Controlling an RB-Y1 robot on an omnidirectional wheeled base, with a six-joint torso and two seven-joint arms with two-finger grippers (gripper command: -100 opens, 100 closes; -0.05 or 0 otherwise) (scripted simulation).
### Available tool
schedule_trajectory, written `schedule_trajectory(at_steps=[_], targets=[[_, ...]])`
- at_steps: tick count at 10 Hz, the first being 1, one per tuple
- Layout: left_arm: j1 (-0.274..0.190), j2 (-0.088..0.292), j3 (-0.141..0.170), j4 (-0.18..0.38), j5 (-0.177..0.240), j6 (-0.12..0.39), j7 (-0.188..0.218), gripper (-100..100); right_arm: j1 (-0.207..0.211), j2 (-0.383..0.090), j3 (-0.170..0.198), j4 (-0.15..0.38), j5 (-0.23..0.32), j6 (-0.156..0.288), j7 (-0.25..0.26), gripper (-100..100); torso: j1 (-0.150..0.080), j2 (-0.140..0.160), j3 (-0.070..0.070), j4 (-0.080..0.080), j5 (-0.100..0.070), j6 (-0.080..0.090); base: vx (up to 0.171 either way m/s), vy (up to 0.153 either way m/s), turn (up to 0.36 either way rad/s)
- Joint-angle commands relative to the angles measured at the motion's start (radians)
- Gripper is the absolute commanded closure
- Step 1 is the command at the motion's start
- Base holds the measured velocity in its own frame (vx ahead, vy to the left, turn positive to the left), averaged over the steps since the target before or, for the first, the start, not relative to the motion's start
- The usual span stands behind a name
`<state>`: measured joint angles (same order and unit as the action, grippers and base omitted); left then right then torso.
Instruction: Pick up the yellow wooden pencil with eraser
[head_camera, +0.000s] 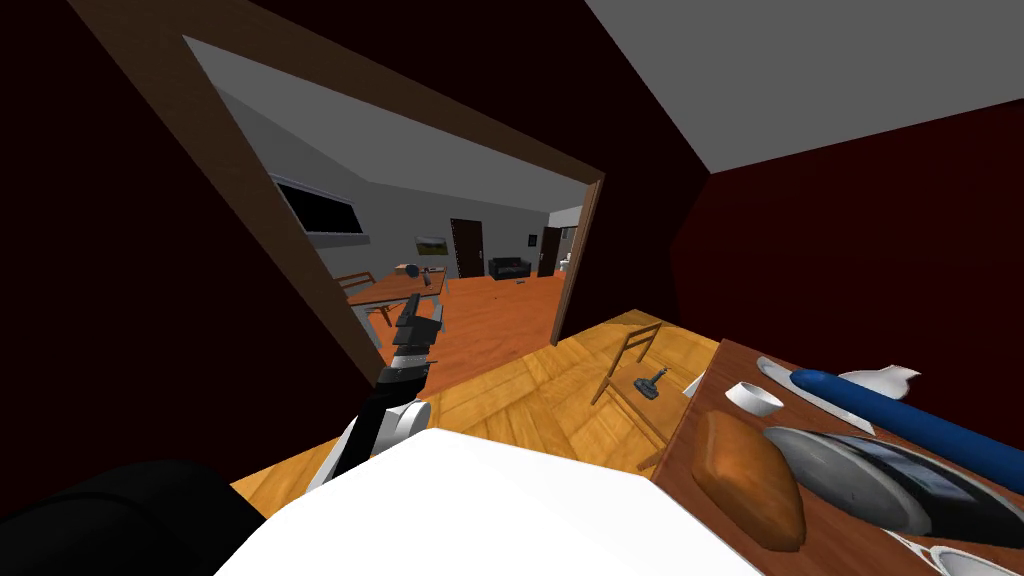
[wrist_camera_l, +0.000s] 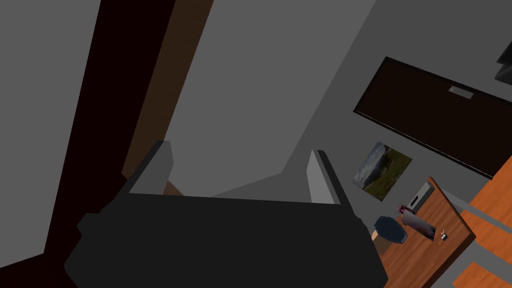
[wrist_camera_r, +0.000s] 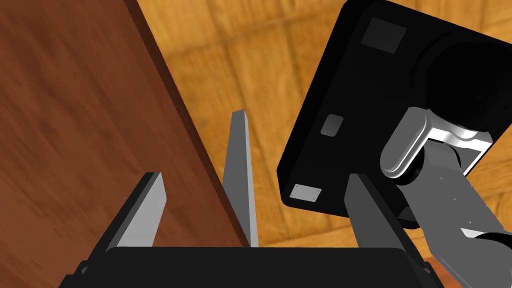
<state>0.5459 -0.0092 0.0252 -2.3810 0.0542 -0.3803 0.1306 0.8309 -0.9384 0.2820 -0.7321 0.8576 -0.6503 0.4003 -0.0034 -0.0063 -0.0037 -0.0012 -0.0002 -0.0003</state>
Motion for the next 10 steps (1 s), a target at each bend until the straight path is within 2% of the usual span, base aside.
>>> schedule_trajectory(at_steps=[1, 2, 4, 7, 9, 10], targets=[[0.000, 0.000, 0.000, 0.000, 0.000, 0.000, 0.000, 0, -0.024, -0.012, 0.014, 0.036, 0.026, 0.010, 0.020, -100, 0.000, 0.000, 0.000, 0.000, 0.000, 0.000, 0.174, -0.121, 0.201], [0.000, 0.000, 0.000, 0.000, 0.000, 0.000, 0.000, 0, -0.024, -0.012, 0.014, 0.036, 0.026, 0.010, 0.020, -100, -0.003, -0.002, -0.001, 0.000, -0.001, 0.000, 0.118, -0.085, 0.087], [0.000, 0.000, 0.000, 0.000, 0.000, 0.000, 0.000, 0, -0.053, -0.020, 0.023, 0.070, 0.048, 0.019, 0.045, -100, 0.001, 0.002, 0.001, 0.000, 0.000, 0.000, 0.092, -0.088, 0.156], [0.000, 0.000, 0.000, 0.000, 0.000, 0.000, 0.000, 0, -0.105, -0.024, 0.033, 0.103, 0.073, 0.033, 0.079, -100, -0.003, 0.001, 0.001, 0.000, -0.001, 0.000, 0.124, -0.145, 0.154], [0.000, 0.000, 0.000, 0.000, 0.000, 0.000, 0.000, 0, -0.098, -0.027, 0.032, 0.093, 0.072, 0.036, 0.070, -100, -0.003, 0.000, 0.000, 0.000, -0.001, 0.001, 0.072, -0.096, 0.057], [0.000, 0.000, 0.000, 0.000, 0.000, 0.000, 0.000, 0, -0.100, -0.026, 0.031, 0.096, 0.072, 0.035, 0.075, 0, 0.002, 0.004, 0.002, 0.001, 0.000, 0.002, 0.009, -0.012, 0.003]])
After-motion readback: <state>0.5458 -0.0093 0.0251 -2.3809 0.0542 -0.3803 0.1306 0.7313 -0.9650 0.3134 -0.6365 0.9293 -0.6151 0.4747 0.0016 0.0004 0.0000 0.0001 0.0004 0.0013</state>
